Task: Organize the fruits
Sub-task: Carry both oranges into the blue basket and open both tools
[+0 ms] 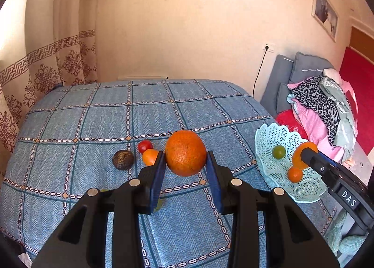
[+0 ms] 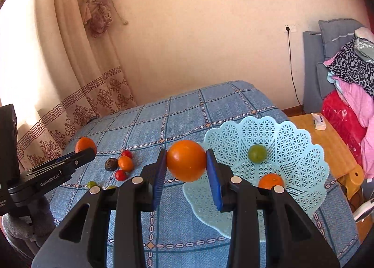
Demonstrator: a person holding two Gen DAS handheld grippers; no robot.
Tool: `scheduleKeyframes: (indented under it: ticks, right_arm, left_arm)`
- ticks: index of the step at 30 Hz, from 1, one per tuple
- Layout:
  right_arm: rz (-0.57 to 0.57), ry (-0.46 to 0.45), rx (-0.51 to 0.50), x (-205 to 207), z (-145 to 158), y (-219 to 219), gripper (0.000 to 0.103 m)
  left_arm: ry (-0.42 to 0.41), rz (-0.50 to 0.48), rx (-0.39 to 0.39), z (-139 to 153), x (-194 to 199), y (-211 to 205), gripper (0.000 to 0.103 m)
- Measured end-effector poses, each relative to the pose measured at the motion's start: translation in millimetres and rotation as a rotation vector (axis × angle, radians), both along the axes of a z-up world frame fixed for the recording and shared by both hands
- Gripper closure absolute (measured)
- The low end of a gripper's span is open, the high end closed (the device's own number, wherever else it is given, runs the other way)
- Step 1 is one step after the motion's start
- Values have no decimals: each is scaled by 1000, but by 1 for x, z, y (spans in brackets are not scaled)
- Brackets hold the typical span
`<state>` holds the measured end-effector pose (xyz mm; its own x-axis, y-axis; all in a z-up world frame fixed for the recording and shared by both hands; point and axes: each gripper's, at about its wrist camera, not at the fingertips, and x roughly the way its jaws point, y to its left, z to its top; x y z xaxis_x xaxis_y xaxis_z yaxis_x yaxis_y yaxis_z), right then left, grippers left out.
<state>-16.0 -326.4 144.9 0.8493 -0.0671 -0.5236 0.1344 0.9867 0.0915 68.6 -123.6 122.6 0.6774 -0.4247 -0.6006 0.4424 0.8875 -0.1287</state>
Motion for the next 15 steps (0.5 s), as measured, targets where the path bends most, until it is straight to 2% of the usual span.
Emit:
scheduleKeyframes:
  ticks: [15]
  right_arm:
    - [-175, 26, 8, -21, -8, -71, 68]
  left_arm:
    - [13, -193, 42, -9, -26, -92, 67]
